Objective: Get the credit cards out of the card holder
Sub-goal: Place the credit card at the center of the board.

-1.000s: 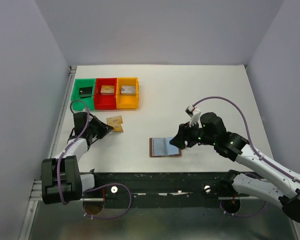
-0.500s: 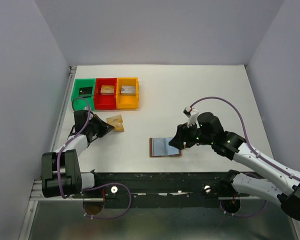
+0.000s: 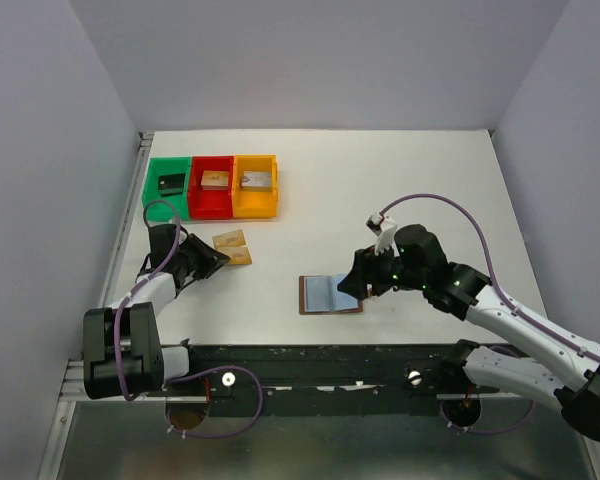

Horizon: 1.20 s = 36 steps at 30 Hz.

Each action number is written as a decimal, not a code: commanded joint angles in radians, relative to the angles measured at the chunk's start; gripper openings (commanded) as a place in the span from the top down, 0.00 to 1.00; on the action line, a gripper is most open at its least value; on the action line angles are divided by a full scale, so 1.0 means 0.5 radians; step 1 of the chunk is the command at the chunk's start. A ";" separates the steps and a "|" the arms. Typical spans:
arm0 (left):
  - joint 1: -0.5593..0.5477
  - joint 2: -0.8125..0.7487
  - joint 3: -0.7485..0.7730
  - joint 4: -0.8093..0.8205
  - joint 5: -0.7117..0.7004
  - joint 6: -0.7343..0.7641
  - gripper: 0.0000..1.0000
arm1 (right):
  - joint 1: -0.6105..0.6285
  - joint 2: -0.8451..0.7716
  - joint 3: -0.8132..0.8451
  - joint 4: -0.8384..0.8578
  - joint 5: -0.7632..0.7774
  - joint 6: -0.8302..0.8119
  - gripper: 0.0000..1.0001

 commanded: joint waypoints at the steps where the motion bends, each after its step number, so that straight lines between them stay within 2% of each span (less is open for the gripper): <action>1: 0.012 -0.057 0.006 -0.085 -0.097 -0.001 0.65 | -0.002 -0.039 -0.033 0.040 -0.003 -0.018 0.33; 12: 0.024 -0.229 0.083 -0.450 -0.321 0.100 0.52 | -0.002 -0.055 -0.049 0.000 0.089 -0.021 0.33; 14: 0.027 -0.309 0.101 -0.542 -0.398 0.116 0.47 | -0.002 -0.058 -0.055 -0.028 0.171 -0.024 0.33; 19: -0.012 -0.621 0.156 -0.714 -0.591 0.208 0.37 | -0.002 -0.094 -0.125 -0.147 0.644 0.144 0.29; 21: -0.147 -0.790 0.159 -0.760 -0.747 0.257 0.27 | 0.001 -0.104 -0.165 -0.166 0.727 0.172 0.27; 22: -0.209 -0.845 0.153 -0.778 -0.784 0.251 0.25 | -0.002 -0.095 -0.180 -0.193 0.767 0.196 0.22; 23: -0.255 -0.919 0.138 -0.797 -0.812 0.233 0.22 | -0.002 -0.076 -0.193 -0.221 0.782 0.209 0.21; 25: -0.448 -1.008 0.101 -0.818 -0.837 0.153 0.01 | -0.002 -0.027 -0.208 -0.255 0.779 0.233 0.21; 30: -0.852 -1.039 0.003 -0.720 -0.794 -0.135 0.01 | -0.008 0.086 -0.239 -0.295 0.886 0.313 0.21; 33: -1.092 -0.920 0.043 -0.717 -0.873 -0.264 0.01 | -0.008 0.166 -0.227 -0.292 0.933 0.304 0.23; 36: -1.224 -0.788 0.131 -0.751 -0.923 -0.304 0.01 | -0.014 0.328 -0.175 -0.316 0.969 0.298 0.25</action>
